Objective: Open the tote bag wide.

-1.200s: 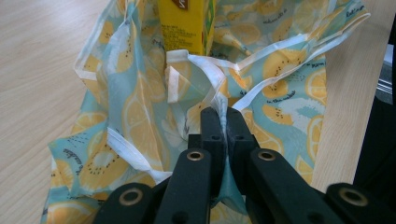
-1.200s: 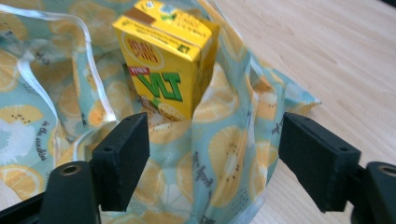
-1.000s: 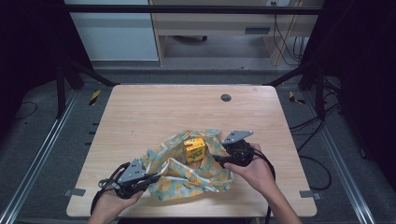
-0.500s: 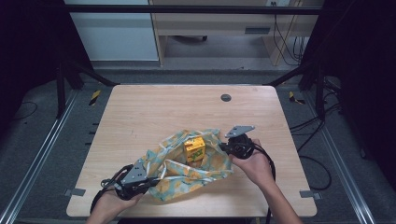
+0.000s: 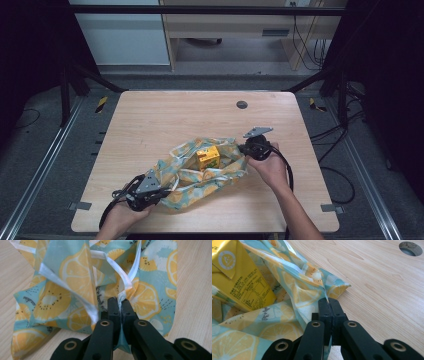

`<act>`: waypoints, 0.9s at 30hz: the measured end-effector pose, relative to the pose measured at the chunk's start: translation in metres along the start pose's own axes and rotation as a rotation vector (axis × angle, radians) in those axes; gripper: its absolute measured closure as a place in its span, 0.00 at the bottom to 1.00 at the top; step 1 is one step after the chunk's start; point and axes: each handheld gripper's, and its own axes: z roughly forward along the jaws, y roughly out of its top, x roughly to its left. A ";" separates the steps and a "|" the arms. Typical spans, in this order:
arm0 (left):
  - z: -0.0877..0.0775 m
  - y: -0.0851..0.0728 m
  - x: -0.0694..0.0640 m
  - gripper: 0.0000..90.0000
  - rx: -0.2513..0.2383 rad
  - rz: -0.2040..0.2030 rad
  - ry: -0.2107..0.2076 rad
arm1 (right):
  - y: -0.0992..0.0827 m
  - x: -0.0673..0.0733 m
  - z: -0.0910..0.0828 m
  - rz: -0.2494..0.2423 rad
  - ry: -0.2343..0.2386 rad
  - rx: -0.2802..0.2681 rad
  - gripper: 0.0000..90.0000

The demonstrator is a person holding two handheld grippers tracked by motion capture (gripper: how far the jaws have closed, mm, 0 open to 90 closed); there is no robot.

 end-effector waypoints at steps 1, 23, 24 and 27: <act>0.000 -0.001 -0.001 0.99 0.002 0.001 0.002 | 0.000 0.001 0.000 0.002 0.000 0.002 1.00; -0.010 0.004 0.000 0.70 -0.094 -0.047 0.065 | 0.007 0.006 -0.005 0.000 -0.014 -0.033 0.66; -0.014 0.006 -0.001 0.66 -0.112 -0.048 0.068 | 0.009 0.008 -0.009 -0.008 -0.016 -0.046 0.62; -0.024 0.014 -0.002 0.59 -0.159 -0.057 0.085 | 0.014 0.016 -0.028 -0.028 -0.022 -0.102 0.47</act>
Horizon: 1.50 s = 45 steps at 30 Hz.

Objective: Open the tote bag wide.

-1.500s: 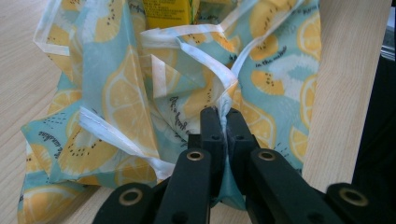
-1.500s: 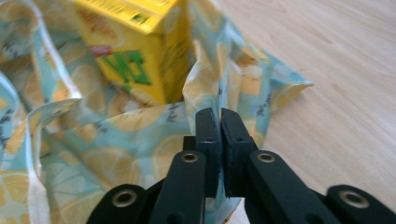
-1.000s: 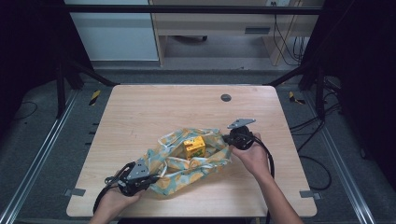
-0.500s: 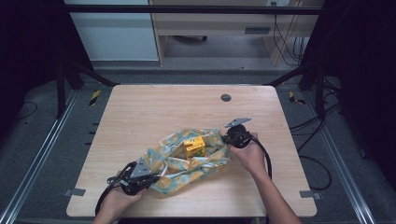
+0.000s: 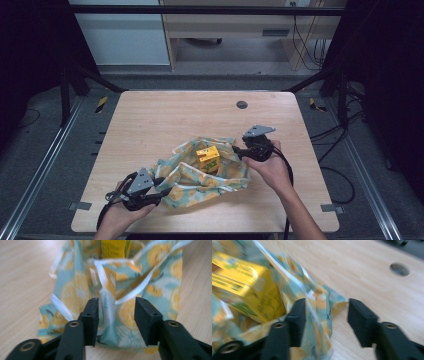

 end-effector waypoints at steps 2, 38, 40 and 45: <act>-0.004 0.006 -0.001 0.53 -0.025 -0.007 -0.003 | 0.004 0.004 -0.011 -0.003 0.008 -0.027 0.40; 0.067 0.082 0.047 0.62 0.038 0.052 0.052 | -0.044 0.049 -0.043 0.039 -0.027 0.018 0.20; 0.069 0.083 0.049 0.64 0.043 0.047 0.041 | -0.049 0.050 -0.042 0.039 -0.025 0.029 0.19; 0.073 0.081 0.050 0.75 0.073 0.055 0.029 | -0.061 0.049 -0.038 0.062 -0.022 0.053 0.25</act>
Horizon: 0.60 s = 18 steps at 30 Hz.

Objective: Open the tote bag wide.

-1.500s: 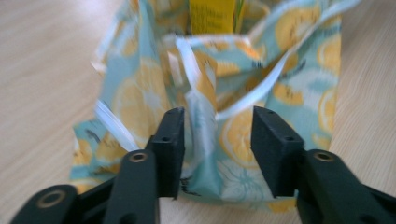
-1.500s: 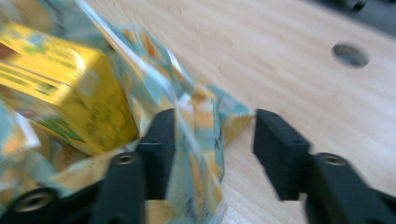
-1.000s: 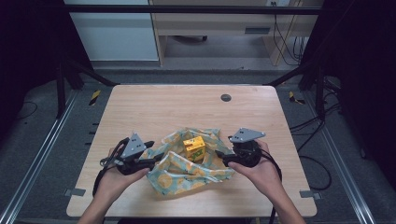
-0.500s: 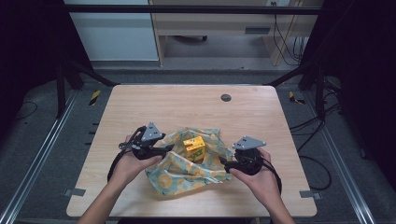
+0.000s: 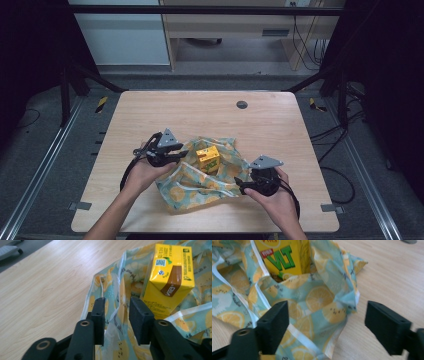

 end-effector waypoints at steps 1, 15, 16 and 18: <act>0.001 -0.001 0.000 0.76 0.005 0.004 -0.004 | -0.002 -0.001 0.001 -0.001 0.000 0.004 0.27; 0.008 -0.005 0.008 0.99 0.005 -0.032 0.011 | -0.017 -0.002 0.011 -0.024 0.045 0.080 0.75; 0.008 -0.006 0.008 0.99 0.001 -0.039 0.013 | -0.018 -0.002 0.012 -0.027 0.049 0.087 0.81; 0.007 -0.007 0.009 1.00 -0.012 -0.051 0.017 | -0.018 -0.004 0.015 -0.038 0.052 0.092 0.89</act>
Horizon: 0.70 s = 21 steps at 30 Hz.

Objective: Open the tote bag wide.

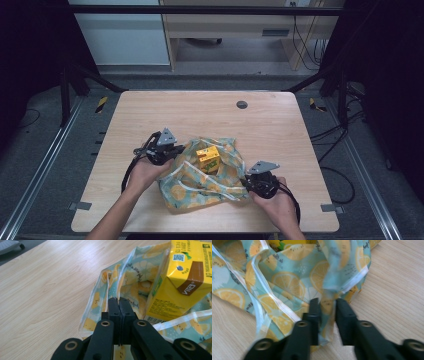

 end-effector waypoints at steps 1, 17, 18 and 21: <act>-0.001 -0.001 0.000 1.00 -0.009 -0.010 -0.003 | 0.000 -0.002 0.002 0.002 0.007 -0.001 0.94; -0.002 -0.013 0.019 1.00 0.006 -0.071 0.036 | 0.014 -0.049 0.009 0.013 -0.023 -0.037 1.00; 0.002 -0.015 0.019 1.00 0.024 -0.076 0.033 | 0.013 -0.050 0.012 0.014 -0.023 -0.030 1.00; 0.012 -0.022 0.022 1.00 0.057 -0.086 0.033 | 0.012 -0.054 0.021 0.014 -0.021 -0.010 1.00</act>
